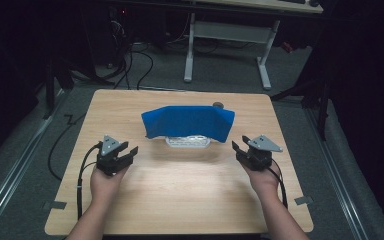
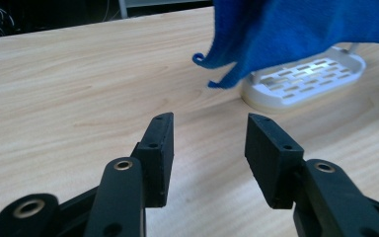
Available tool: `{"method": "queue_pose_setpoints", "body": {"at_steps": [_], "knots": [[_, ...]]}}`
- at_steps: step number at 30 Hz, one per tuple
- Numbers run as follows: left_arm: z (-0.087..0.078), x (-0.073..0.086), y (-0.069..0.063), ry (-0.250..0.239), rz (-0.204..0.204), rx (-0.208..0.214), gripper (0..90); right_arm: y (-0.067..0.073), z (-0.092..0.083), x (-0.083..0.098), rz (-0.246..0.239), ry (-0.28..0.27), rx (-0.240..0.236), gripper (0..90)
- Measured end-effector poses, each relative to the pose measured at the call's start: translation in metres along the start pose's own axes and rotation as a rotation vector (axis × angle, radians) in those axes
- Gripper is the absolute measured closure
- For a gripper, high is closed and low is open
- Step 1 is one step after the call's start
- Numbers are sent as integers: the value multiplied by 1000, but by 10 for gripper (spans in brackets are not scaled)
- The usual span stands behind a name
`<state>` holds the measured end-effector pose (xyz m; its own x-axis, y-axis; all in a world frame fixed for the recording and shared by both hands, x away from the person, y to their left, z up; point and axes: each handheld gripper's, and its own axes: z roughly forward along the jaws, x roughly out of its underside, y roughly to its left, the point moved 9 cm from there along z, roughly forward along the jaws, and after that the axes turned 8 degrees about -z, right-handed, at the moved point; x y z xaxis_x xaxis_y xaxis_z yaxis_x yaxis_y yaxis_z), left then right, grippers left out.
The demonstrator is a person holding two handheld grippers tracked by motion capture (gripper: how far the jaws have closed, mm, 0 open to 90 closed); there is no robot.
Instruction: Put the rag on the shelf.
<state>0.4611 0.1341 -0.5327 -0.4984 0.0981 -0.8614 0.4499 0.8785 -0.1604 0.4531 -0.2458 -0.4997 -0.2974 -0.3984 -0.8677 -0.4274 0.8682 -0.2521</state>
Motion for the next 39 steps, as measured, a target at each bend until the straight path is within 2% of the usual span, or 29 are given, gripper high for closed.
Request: {"method": "queue_pose_setpoints", "body": {"at_steps": [5, 9, 14, 16, 17, 18, 20, 21, 23, 25, 28, 31, 39], "knots": [[-11, 13, -9, 29, 18, 20, 538, 13, -15, 8, 9, -7, -11, 509], [-21, 22, -23, 39, 25, 49, 532, 26, -26, 17, 1, -4, -22, 492], [-33, 40, -55, 28, -10, 107, 516, 47, -40, 28, -27, 7, -48, 463], [-35, 58, -75, 68, -4, 136, 524, 60, -46, 41, -38, 16, -55, 460], [-34, 63, -83, 93, 9, 155, 521, 68, -48, 49, -46, 32, -71, 462], [-33, 72, -96, 123, 42, 182, 515, 73, -49, 54, -57, 46, -85, 462], [-30, 81, -111, 164, 109, 203, 513, 84, -50, 61, -113, 75, -108, 455], [-28, 82, -116, 173, 148, 203, 511, 87, -51, 61, -135, 73, -107, 456], [-26, 80, -124, 166, 188, 212, 510, 89, -51, 58, -136, 61, -116, 454], [-23, 79, -126, 168, 203, 219, 507, 90, -48, 56, -136, 51, -127, 453], [-20, 82, -124, 181, 205, 218, 506, 88, -45, 58, -133, 57, -129, 453], [-19, 85, -119, 195, 190, 217, 505, 83, -44, 60, -106, 63, -130, 454], [-20, 83, -112, 183, 164, 208, 502, 82, -44, 62, -94, 66, -133, 454]]}}
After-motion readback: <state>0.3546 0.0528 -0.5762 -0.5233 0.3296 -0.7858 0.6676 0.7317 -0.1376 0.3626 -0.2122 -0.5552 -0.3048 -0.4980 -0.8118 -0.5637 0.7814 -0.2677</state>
